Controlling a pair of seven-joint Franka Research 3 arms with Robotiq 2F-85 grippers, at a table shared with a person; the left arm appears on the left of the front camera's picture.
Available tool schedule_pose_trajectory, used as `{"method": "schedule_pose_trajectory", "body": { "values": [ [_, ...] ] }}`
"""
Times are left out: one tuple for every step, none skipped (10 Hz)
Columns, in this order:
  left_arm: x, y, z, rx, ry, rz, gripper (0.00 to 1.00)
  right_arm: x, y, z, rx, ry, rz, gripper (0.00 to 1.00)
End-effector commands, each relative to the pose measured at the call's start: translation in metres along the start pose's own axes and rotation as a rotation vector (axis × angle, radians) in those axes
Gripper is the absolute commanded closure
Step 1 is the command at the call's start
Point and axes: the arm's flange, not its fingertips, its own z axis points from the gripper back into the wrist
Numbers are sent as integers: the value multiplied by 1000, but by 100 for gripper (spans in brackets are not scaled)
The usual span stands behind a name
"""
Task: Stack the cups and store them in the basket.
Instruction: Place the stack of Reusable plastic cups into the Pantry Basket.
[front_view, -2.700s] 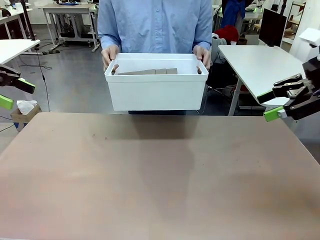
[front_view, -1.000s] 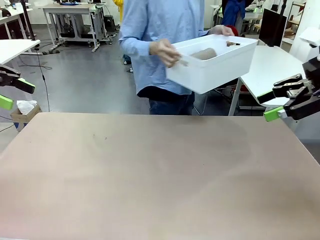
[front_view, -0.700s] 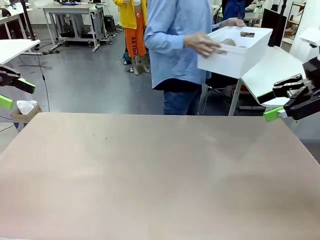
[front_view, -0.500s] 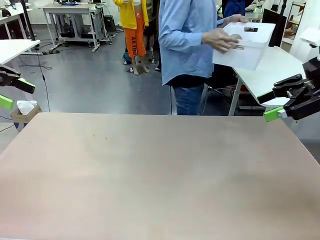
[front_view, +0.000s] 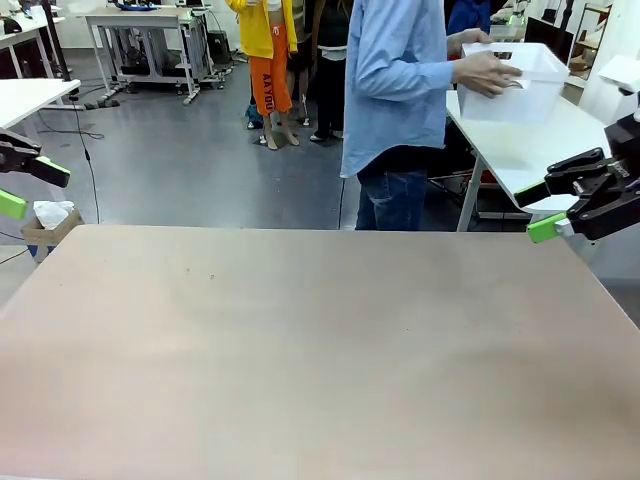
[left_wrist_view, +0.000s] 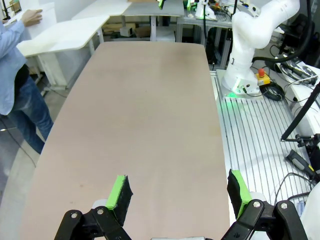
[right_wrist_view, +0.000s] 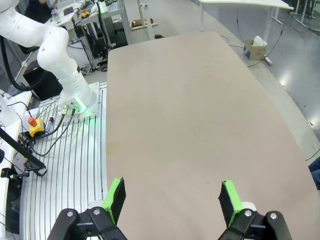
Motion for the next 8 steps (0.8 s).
{"method": "schedule_pose_trajectory", "body": {
  "values": [
    [3, -1, 1, -1, -14, -3, 0, 1, -3, 1, 4, -20, 19, 0],
    [3, -1, 1, -1, -14, -3, 0, 1, -3, 1, 4, -20, 19, 0],
    [3, -1, 1, -1, -14, -3, 0, 1, -3, 1, 4, -20, 19, 0],
    [3, -1, 1, -1, -14, -3, 0, 1, -3, 1, 4, -20, 19, 0],
    [3, -1, 1, -1, -14, -3, 0, 1, -3, 1, 4, -20, 19, 0],
    [3, -1, 1, -1, -14, -3, 0, 1, -3, 1, 4, -20, 19, 0],
    [3, -1, 1, -1, -14, -3, 0, 1, -3, 1, 4, -20, 19, 0],
    [3, -1, 1, -1, -14, -3, 0, 1, -3, 1, 4, -20, 19, 0]
  ]
}}
